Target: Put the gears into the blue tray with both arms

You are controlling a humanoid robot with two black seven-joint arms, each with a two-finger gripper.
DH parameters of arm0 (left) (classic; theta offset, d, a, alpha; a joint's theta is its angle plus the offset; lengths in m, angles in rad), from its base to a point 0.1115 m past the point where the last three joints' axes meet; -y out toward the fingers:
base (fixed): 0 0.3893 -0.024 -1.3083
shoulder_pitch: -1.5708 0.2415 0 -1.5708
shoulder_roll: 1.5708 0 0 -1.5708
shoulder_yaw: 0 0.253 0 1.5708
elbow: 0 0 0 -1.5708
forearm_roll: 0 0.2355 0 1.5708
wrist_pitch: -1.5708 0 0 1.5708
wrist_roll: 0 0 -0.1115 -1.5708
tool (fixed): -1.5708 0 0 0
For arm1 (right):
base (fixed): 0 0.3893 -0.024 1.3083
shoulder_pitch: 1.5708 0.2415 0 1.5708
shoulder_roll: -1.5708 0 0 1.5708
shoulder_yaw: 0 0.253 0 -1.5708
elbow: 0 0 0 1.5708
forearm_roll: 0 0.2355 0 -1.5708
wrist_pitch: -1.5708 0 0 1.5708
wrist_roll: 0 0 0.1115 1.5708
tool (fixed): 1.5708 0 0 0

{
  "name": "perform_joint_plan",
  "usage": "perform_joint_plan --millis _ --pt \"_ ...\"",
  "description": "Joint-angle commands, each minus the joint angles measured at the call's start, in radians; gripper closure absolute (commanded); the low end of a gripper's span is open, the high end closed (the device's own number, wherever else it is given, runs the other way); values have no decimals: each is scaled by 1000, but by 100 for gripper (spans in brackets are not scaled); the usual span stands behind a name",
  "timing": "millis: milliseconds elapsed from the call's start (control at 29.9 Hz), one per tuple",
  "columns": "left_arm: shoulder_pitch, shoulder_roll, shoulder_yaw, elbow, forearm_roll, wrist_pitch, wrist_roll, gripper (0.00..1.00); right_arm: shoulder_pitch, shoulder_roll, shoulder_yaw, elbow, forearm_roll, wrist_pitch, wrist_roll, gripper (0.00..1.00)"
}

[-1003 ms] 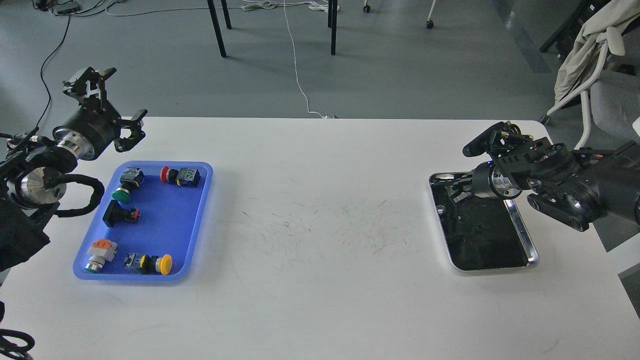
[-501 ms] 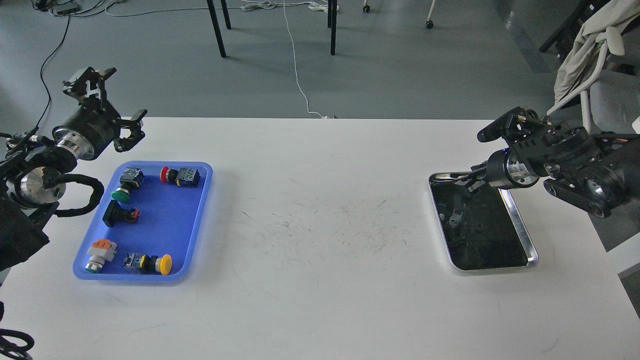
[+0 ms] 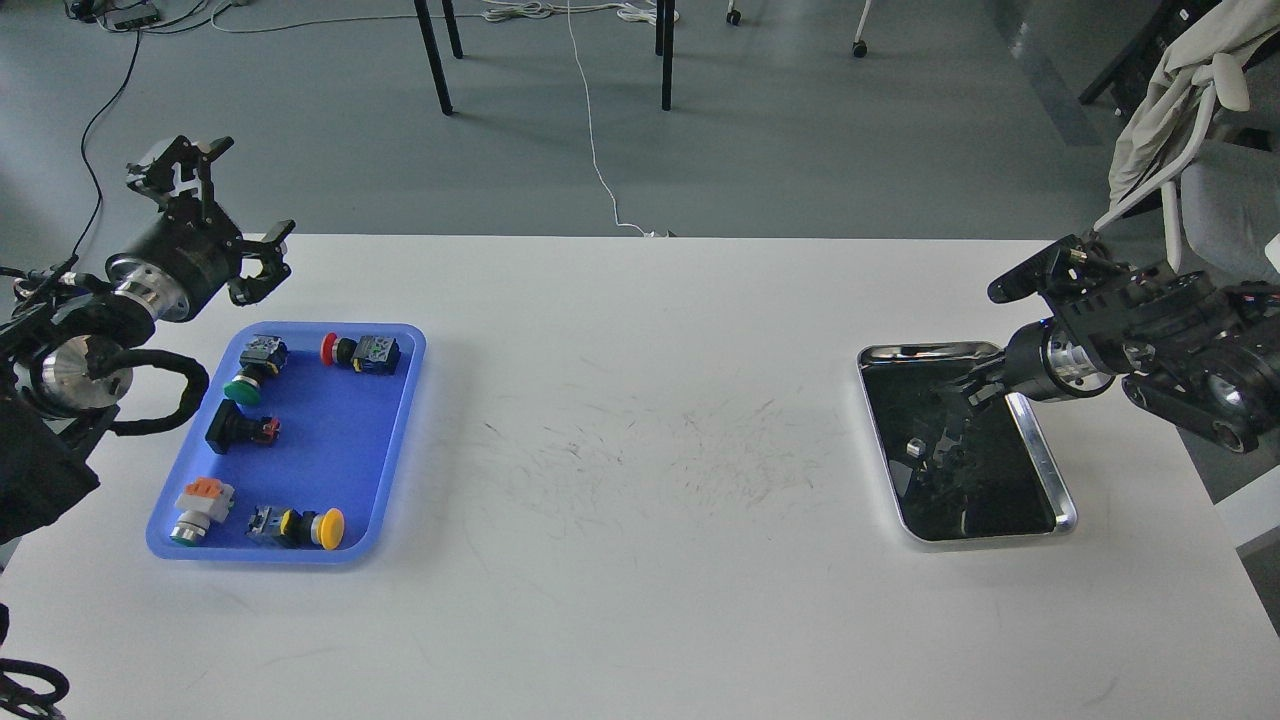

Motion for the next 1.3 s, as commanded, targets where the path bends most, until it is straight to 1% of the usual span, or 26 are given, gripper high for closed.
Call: perform_joint_plan --millis 0,167,802,936,1036,1270 --pt "0 1 0 0 0 0 0 0 -4 5 4 -14 0 -3 0 42" --pt "1 0 -1 0 2 0 0 0 -22 14 8 -47 0 -9 0 43" --pt "1 0 -1 0 0 0 0 0 -23 45 8 -48 0 -12 0 44" --pt "3 1 -3 0 -1 -2 -3 0 -27 47 8 -64 -2 -12 0 44" --pt "3 1 -3 0 -1 -11 -14 0 -36 65 8 -82 0 -14 0 44" --pt "3 3 -3 0 -1 -14 -14 0 -36 74 10 -84 0 -14 0 44"
